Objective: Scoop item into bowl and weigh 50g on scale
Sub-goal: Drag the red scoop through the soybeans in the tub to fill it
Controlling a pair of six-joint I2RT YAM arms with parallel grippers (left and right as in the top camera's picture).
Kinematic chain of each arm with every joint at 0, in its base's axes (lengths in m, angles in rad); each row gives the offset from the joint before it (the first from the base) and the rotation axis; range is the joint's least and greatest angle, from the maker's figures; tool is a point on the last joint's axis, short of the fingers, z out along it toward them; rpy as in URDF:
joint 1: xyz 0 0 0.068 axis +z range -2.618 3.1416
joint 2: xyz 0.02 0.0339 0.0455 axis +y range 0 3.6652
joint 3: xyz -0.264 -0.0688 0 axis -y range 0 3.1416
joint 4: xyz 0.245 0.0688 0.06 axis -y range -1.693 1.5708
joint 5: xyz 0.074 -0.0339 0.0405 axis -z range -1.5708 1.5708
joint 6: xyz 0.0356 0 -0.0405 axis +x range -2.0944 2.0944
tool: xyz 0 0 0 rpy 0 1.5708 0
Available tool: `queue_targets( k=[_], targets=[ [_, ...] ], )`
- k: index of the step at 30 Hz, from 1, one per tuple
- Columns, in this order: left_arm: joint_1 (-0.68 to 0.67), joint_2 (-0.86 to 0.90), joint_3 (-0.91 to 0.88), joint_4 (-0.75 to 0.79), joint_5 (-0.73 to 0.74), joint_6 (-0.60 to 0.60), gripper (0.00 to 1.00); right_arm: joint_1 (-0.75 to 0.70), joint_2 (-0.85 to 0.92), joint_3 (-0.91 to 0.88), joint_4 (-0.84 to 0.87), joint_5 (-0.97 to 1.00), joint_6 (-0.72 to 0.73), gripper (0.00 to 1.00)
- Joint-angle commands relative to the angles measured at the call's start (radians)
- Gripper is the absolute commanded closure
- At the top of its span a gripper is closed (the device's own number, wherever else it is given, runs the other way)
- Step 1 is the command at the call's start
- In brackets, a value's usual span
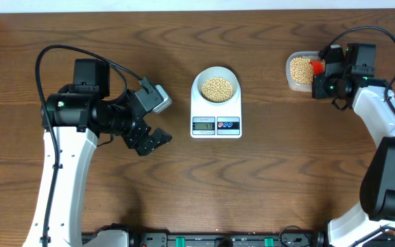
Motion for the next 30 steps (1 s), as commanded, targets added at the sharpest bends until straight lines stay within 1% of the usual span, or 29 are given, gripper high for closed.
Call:
queue_targets(
  k=[1, 5, 9, 17, 21, 27, 30],
  targets=[
    [0.004, -0.002, -0.001, -0.003, -0.002, 0.013, 0.05, 0.012, -0.061, -0.011, -0.013, -0.080, 0.013, 0.99],
    [0.004, -0.002, -0.001, -0.003, -0.002, 0.013, 0.05, 0.011, -0.080, -0.011, -0.013, -0.080, 0.043, 0.99],
    [0.004, -0.002, -0.001, -0.003, -0.002, 0.013, 0.05, -0.014, -0.080, -0.011, -0.025, -0.091, 0.103, 0.99],
    [0.004, -0.002, -0.001, -0.003, -0.002, 0.013, 0.05, -0.093, -0.080, -0.011, -0.056, -0.220, 0.192, 0.99],
    [0.004, -0.002, -0.001, -0.003, -0.002, 0.013, 0.05, -0.125, -0.080, -0.011, -0.057, -0.232, 0.245, 0.99],
    [0.004, -0.002, -0.001, -0.003, -0.002, 0.013, 0.05, -0.174, -0.080, -0.011, -0.057, -0.347, 0.253, 0.99],
    [0.004, -0.002, -0.001, -0.003, -0.002, 0.013, 0.05, -0.198, -0.080, -0.011, -0.057, -0.372, 0.300, 0.99]
  ],
)
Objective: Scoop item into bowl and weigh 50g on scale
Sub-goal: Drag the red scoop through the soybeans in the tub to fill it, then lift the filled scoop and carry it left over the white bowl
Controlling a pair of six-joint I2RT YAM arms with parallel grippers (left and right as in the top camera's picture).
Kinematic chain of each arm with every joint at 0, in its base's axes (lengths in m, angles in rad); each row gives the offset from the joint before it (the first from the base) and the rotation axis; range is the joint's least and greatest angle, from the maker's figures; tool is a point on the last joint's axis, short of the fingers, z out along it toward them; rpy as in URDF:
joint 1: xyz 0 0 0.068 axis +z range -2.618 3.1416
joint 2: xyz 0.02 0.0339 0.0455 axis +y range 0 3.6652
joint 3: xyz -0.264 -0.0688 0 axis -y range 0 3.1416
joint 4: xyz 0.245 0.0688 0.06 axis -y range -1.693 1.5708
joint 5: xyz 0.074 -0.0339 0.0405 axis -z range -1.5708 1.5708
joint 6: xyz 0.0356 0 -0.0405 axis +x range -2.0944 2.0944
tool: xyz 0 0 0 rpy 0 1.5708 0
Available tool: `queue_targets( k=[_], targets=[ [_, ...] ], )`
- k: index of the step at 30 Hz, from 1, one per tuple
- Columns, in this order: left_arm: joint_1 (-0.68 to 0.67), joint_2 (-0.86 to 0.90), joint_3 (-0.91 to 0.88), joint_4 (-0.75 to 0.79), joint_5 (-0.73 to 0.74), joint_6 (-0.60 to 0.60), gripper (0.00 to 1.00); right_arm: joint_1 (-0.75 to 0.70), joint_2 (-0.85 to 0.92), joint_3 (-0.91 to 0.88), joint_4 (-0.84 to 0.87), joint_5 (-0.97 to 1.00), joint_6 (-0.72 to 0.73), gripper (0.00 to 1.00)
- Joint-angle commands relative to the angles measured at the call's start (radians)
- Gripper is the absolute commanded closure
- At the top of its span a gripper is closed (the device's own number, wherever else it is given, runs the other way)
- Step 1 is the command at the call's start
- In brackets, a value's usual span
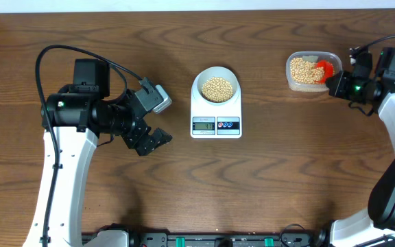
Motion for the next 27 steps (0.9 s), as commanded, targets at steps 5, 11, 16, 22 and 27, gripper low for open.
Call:
queue_targets(
  k=[5, 11, 16, 22, 27],
  targets=[
    [0.004, -0.002, -0.001, -0.003, -0.002, 0.013, 0.05, -0.054, -0.024, -0.005, -0.002, -0.144, 0.064, 0.99],
    [0.004, -0.002, -0.001, -0.003, -0.002, 0.013, 0.05, -0.082, -0.024, -0.005, -0.002, -0.211, 0.080, 0.99],
    [0.004, -0.002, -0.001, -0.003, -0.002, 0.013, 0.05, -0.106, -0.024, -0.005, -0.001, -0.258, 0.129, 0.99],
    [0.004, -0.002, -0.001, -0.003, -0.002, 0.013, 0.05, -0.111, -0.024, -0.005, 0.010, -0.322, 0.133, 0.99],
    [0.004, -0.002, -0.001, -0.003, -0.002, 0.013, 0.05, -0.106, -0.024, -0.005, 0.052, -0.394, 0.156, 0.99]
  ],
)
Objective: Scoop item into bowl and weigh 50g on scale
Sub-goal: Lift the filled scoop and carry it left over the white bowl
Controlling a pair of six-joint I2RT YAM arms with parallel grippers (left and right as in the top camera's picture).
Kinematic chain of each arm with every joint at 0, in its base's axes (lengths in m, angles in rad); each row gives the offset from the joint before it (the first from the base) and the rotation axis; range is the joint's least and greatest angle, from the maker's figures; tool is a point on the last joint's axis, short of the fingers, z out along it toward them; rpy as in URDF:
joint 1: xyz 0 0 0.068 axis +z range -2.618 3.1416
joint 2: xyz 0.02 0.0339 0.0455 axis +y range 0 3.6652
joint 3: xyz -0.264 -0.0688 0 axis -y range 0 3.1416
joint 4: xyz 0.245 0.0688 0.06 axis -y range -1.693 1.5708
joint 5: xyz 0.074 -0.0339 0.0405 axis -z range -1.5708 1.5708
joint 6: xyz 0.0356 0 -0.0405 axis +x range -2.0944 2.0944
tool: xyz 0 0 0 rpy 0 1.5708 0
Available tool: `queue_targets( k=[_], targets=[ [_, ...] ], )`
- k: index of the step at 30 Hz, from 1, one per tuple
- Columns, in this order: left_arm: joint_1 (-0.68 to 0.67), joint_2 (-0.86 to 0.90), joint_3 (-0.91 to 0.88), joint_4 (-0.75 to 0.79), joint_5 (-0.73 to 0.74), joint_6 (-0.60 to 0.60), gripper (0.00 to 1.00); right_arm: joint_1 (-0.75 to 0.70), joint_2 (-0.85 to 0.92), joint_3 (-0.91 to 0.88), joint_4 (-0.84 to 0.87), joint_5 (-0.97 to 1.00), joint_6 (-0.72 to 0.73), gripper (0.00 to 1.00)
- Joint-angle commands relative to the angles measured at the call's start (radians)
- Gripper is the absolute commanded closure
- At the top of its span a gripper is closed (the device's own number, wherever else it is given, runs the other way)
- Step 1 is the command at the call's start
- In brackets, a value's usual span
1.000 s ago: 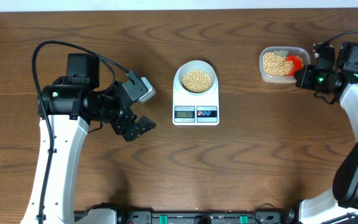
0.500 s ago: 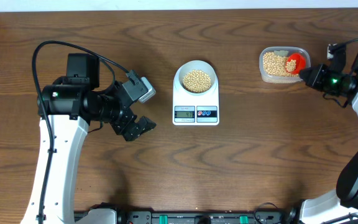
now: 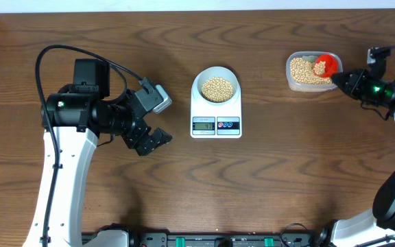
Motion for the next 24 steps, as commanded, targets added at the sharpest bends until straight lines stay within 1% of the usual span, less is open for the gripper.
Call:
queue_targets(
  k=[1, 8, 15, 24],
  targets=[
    [0.004, -0.002, -0.001, -0.003, -0.002, 0.013, 0.05, 0.003, -0.024, -0.005, 0.023, -0.079, 0.039, 0.99],
    [0.004, -0.002, -0.001, -0.003, -0.002, 0.013, 0.05, 0.072, -0.024, -0.005, 0.093, -0.113, 0.092, 0.99],
    [0.004, -0.002, -0.001, -0.003, -0.002, 0.013, 0.05, 0.224, -0.024, -0.005, 0.147, -0.113, 0.099, 0.99],
    [0.004, -0.002, -0.001, -0.003, -0.002, 0.013, 0.05, 0.359, -0.024, -0.005, 0.198, -0.112, 0.109, 0.99]
  ],
)
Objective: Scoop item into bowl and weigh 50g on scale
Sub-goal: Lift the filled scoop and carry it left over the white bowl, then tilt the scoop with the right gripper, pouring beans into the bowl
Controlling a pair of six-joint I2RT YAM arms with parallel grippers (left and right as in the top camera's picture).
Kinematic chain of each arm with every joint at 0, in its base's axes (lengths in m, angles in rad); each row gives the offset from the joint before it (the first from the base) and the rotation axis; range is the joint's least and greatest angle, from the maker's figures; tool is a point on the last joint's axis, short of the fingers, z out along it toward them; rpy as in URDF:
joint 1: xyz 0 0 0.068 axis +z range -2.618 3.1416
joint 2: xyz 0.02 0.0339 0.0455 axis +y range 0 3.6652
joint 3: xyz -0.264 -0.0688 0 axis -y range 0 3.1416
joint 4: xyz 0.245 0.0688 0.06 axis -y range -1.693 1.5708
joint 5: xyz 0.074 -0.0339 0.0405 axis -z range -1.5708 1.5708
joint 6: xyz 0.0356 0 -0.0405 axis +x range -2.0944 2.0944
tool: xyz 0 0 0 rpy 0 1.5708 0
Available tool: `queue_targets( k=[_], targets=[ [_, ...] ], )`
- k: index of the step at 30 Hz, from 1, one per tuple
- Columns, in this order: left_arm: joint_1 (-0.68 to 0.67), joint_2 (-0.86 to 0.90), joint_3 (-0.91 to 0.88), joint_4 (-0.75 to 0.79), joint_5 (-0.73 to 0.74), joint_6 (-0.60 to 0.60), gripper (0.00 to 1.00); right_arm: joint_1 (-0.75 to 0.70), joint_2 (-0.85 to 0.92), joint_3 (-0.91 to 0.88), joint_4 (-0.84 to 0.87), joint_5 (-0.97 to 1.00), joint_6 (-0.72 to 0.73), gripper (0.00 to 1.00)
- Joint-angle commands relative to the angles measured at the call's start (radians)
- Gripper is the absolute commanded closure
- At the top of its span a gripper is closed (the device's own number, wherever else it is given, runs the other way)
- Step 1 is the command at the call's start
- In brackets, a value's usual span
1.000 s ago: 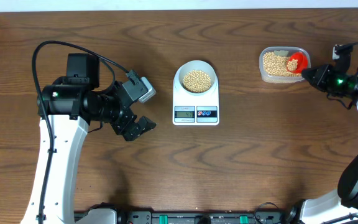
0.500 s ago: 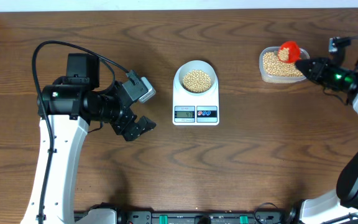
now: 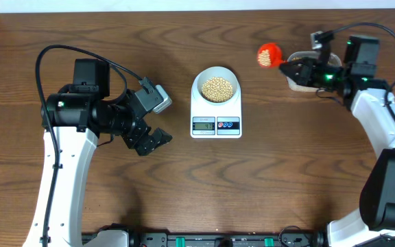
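Note:
A white bowl (image 3: 216,87) heaped with tan beans sits on the white digital scale (image 3: 216,124) at the table's middle. My right gripper (image 3: 291,69) is shut on the handle of a red scoop (image 3: 269,55), which hangs above the table between the bowl and the clear bean container (image 3: 294,83). The arm hides most of that container. What the scoop carries is too small to tell. My left gripper (image 3: 158,138) is open with nothing in it, left of the scale.
A black cable loops over the left arm (image 3: 67,110). The right arm (image 3: 379,116) runs down the right side. A dark rail (image 3: 204,240) lines the front edge.
My right gripper, which was right of the container with the scoop in the beans, now holds the scoop lifted out and left of the container, nearer the bowl. The left arm is unchanged.
The right gripper was first over the container with the scoop in the beans. It then sat further right each moment, the scoop still resting in the beans. Now the scoop is out and left of the container. The bowl, scale and left arm stayed put.

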Motion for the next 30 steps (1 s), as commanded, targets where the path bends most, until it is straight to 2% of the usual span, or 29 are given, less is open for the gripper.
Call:
queue_targets(
  k=[1, 7, 23, 27, 30],
  targets=[
    [0.004, -0.002, -0.001, -0.003, -0.002, 0.013, 0.05, 0.040, -0.024, -0.005, 0.012, -0.023, 0.010, 0.99],
    [0.004, -0.002, -0.001, -0.003, -0.002, 0.013, 0.05, 0.095, -0.024, -0.005, 0.018, 0.005, -0.015, 0.99],
    [0.004, -0.002, -0.001, -0.003, -0.002, 0.013, 0.05, 0.227, -0.024, -0.006, 0.005, 0.045, -0.426, 0.99],
    [0.004, -0.002, -0.001, -0.003, -0.002, 0.013, 0.05, 0.264, -0.024, -0.006, 0.005, 0.169, -0.449, 0.99],
    [0.004, -0.002, -0.001, -0.003, -0.002, 0.013, 0.05, 0.282, -0.024, -0.006, 0.004, 0.168, -0.480, 0.99]
  ],
)
